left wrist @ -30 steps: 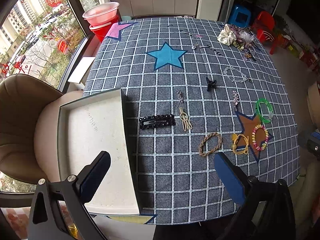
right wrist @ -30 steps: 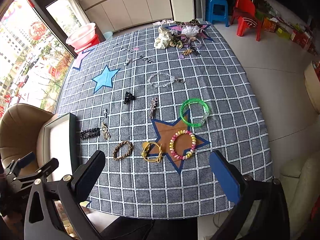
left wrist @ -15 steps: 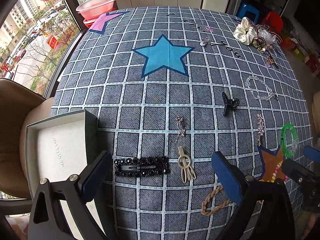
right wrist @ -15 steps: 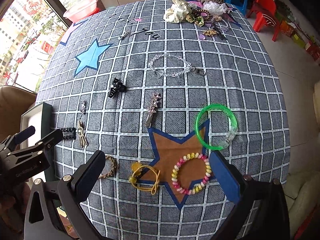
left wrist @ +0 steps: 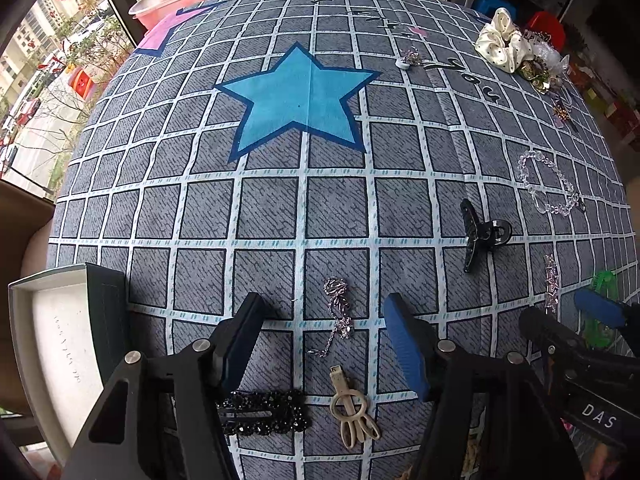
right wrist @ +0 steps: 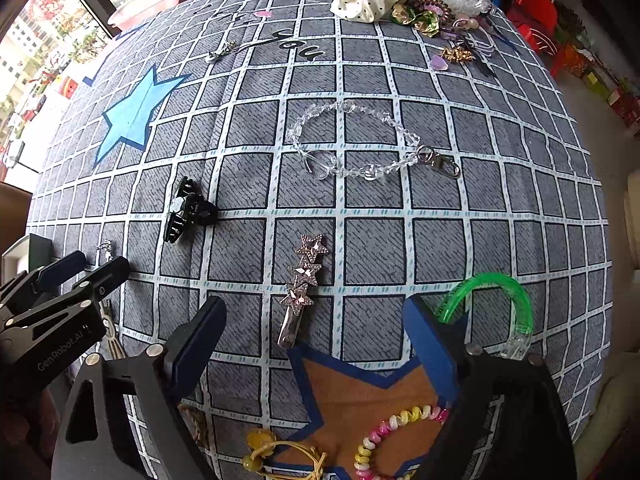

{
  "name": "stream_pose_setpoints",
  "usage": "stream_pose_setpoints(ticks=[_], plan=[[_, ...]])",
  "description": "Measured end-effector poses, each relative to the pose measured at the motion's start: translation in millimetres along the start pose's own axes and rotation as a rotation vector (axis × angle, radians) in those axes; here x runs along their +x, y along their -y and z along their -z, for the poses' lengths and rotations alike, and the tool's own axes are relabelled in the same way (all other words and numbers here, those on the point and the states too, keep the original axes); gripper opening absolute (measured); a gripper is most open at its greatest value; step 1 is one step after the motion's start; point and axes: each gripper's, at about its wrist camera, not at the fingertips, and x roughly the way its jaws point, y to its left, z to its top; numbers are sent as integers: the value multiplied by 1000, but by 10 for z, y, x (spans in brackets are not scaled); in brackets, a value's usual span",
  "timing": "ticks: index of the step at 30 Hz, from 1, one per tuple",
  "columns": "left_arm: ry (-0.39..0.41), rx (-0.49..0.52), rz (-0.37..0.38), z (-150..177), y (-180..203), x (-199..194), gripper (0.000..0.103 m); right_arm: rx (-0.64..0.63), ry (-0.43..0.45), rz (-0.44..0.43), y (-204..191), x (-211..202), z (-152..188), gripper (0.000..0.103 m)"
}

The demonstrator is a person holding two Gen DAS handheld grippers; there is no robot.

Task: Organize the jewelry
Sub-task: 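Grasp the small silver charm with the left tool while the right tool grasps the silver star hair clip, then carry both pieces into the white box and open both tools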

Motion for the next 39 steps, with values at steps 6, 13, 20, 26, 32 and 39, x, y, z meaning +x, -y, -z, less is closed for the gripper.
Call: stream_pose_setpoints(ticks=[6, 13, 20, 26, 32, 39], plan=[[11, 18, 25, 14, 220, -55, 15, -62, 46, 66, -184, 23, 27, 61], [16, -90, 94, 44, 222, -254, 15, -43, 25, -39, -145, -67, 42, 18], [78, -157, 102, 64, 124, -620, 15, 3, 11, -199, 213, -236, -59, 18], [125, -210, 119, 158, -248, -932, 15, -38, 29, -252, 183, -459, -148, 19], [168, -226, 132, 301, -748, -1209, 15, -51, 60, -296, -126, -733, -146, 19], [202, -259, 84, 520, -1380, -1397, 15, -101, 79, -361, -911, -832, -90, 19]])
